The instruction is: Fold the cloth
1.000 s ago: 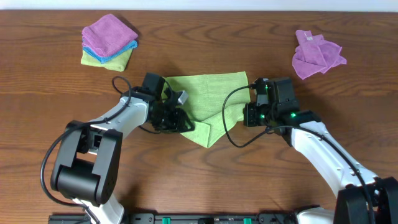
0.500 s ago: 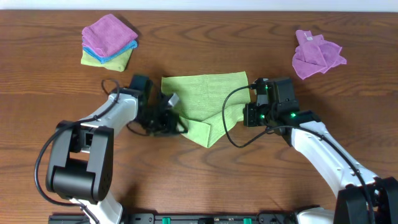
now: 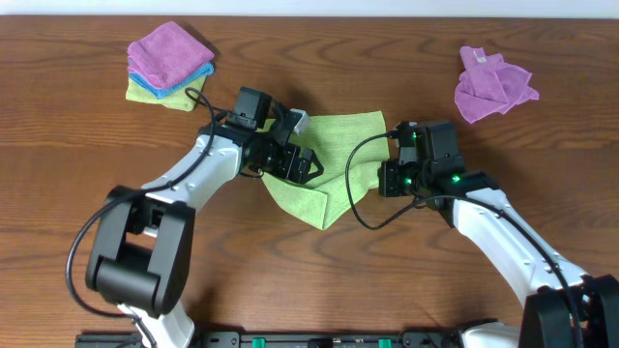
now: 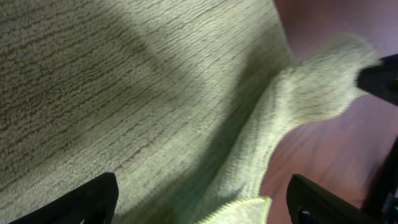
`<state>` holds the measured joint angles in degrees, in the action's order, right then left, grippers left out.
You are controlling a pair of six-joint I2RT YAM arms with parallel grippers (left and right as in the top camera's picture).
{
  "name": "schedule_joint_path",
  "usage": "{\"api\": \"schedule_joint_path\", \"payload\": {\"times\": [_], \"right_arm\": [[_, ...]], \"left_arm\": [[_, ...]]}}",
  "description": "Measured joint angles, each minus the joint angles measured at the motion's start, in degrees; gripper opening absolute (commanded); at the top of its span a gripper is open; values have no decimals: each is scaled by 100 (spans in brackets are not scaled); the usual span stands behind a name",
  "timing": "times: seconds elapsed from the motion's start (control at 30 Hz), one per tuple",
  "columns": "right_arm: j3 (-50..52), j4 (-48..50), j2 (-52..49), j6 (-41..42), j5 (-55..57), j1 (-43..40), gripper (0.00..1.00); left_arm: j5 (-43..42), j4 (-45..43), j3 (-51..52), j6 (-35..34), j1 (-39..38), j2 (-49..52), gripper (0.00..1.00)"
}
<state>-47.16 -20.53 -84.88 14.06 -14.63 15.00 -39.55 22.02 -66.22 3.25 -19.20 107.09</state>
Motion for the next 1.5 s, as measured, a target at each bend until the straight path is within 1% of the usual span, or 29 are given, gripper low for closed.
{"api": "schedule_joint_path", "payload": {"times": [0.17,0.33,0.43,0.5,0.6,0.73,0.8,0.9,1.13,1.17,1.27,1.4,1.5], "right_arm": [[2,-39,0,0,-9,0,1],[2,-146,0,0,-15,2,1],[2,-146,0,0,-15,2,1],[0,-140,0,0,-15,2,1],[0,-122,0,0,-17,2,1],[0,-120,0,0,-17,2,1],[2,-118,0,0,-17,2,1],[2,-118,0,0,-15,2,1],[0,-111,0,0,-17,2,1],[0,-116,0,0,-20,2,1],[2,-116,0,0,-22,2,1],[2,-138,0,0,-31,2,1],[2,-173,0,0,-33,2,1]], "left_arm": [[-105,31,-219,151,-35,527,85],[-341,221,-533,205,-105,802,85],[-413,774,-649,442,-127,807,85],[-417,1331,-669,702,-127,807,85],[-398,1674,-669,907,-127,807,83],[-369,1886,-669,1060,-127,807,81],[-367,2111,-669,1156,-127,807,79],[-352,2522,-673,1322,-127,807,73],[-313,3698,-678,1869,-127,807,47],[-240,3845,-680,1956,-125,807,41],[-188,3960,-680,2035,-57,807,40],[-243,3969,-680,2079,273,798,37],[-404,3969,-680,2087,656,717,45]]}}
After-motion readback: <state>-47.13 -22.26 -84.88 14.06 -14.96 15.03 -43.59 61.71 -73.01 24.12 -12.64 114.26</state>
